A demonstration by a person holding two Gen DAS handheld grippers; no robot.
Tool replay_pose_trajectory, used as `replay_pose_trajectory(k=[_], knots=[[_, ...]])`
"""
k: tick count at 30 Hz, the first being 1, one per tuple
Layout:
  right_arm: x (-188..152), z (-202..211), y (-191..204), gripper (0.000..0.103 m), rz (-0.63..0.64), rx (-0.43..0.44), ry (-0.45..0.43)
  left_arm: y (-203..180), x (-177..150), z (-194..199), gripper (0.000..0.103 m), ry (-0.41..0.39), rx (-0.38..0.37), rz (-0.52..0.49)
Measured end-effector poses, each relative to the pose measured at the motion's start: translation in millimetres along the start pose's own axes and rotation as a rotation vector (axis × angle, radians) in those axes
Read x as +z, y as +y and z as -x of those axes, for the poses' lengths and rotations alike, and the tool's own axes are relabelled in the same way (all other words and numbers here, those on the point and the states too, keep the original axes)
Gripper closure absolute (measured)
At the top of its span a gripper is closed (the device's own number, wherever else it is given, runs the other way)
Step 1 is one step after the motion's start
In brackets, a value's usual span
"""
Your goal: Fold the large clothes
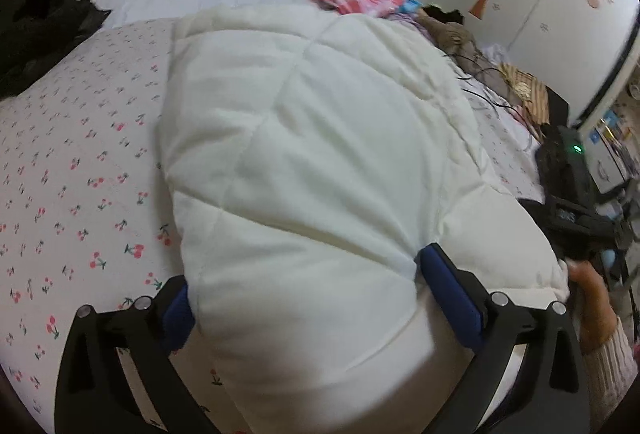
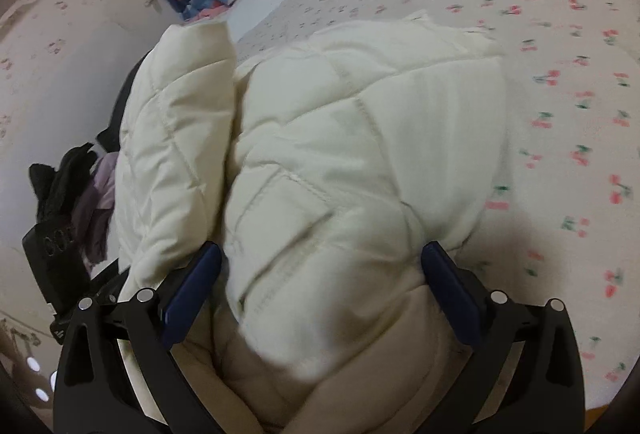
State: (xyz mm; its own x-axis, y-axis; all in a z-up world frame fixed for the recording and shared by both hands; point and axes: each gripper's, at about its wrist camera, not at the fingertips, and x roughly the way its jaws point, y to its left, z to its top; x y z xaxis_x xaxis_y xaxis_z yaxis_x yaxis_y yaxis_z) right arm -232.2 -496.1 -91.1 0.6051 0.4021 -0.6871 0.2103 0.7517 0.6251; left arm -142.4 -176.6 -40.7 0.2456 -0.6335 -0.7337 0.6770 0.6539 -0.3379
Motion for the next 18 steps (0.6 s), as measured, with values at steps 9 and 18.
replay_pose_trajectory(k=[9, 18], knots=[[4.7, -71.2, 51.6, 0.006, 0.148, 0.121, 0.119, 23.1, -24.3, 61.6, 0.017, -0.06, 0.219, -0.002], [10.5, -41.8, 41.3, 0.006, 0.06, 0.094, 0.098, 137.7, -29.1, 75.9, 0.007, -0.007, -0.107, 0.424]])
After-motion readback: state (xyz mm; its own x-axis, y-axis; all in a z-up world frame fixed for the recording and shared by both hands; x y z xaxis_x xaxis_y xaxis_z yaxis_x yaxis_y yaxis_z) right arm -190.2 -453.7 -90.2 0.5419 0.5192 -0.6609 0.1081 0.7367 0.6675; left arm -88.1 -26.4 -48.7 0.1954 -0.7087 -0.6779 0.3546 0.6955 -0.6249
